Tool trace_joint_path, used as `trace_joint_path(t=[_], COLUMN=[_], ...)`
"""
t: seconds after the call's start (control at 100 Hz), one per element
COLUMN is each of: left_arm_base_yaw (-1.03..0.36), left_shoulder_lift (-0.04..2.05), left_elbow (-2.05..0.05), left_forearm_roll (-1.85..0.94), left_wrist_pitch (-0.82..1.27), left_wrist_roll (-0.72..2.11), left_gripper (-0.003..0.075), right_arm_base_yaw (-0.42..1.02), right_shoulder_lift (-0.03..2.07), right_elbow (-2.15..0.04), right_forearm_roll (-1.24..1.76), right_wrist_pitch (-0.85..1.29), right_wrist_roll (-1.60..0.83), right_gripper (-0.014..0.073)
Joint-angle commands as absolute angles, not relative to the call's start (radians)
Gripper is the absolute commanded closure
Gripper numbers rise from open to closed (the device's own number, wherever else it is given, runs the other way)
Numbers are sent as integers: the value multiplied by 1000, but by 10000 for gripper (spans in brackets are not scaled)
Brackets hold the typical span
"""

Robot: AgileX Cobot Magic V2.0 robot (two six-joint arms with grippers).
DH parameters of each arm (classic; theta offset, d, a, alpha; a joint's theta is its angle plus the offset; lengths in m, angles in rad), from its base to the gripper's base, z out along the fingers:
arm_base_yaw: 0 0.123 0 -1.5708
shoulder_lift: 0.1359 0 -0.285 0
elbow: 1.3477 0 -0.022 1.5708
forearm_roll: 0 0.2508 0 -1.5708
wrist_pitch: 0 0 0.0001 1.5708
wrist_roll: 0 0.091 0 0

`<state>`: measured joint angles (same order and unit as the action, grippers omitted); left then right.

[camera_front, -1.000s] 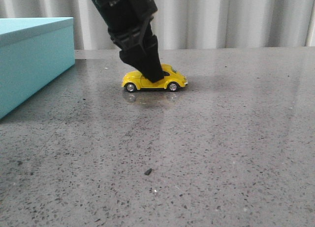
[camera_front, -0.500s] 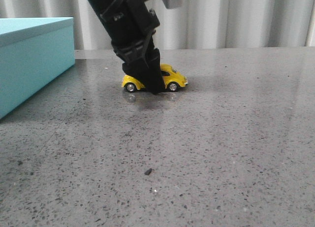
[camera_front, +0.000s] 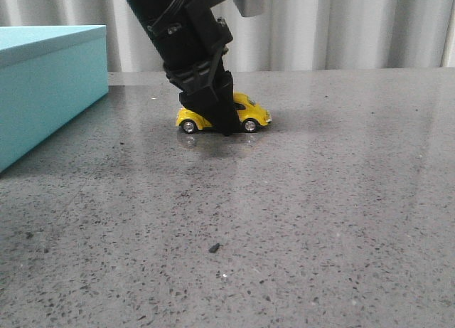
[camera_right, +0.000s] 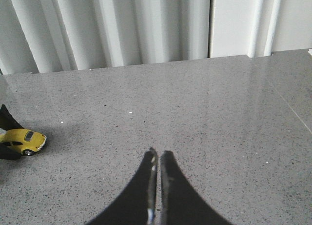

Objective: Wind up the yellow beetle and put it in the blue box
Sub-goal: 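Close the left gripper around the beetle's body, then lift the beetle off the table with the left gripper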

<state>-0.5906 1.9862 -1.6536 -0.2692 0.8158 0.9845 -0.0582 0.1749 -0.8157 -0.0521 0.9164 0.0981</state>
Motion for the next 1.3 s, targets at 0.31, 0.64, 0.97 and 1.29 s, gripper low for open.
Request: trace_joint_path(t=[0.31, 0.64, 0.97, 1.29], left_arm_base_yaw=[-592, -592, -592, -544], left_shoulder_lift=[1944, 1942, 1938, 1860], left_elbow=[-1684, -1794, -2054, -2187], left_forearm_roll=[-286, -286, -247, -81], left_wrist_pitch=[795, 942, 1110, 1162], left_wrist_roll=[982, 982, 838, 593], left_gripper=[559, 631, 640, 640], right_arm_base_yaw=[-59, -59, -59, -59], right_shoulder_lift=[193, 193, 193, 193], right_elbow=[-832, -832, -832, -832], right_forearm_roll=[-60, -82, -82, -82], right_wrist_pitch=[844, 846, 852, 867], right_wrist_roll=[95, 95, 95, 95], right_gripper=[655, 655, 655, 655])
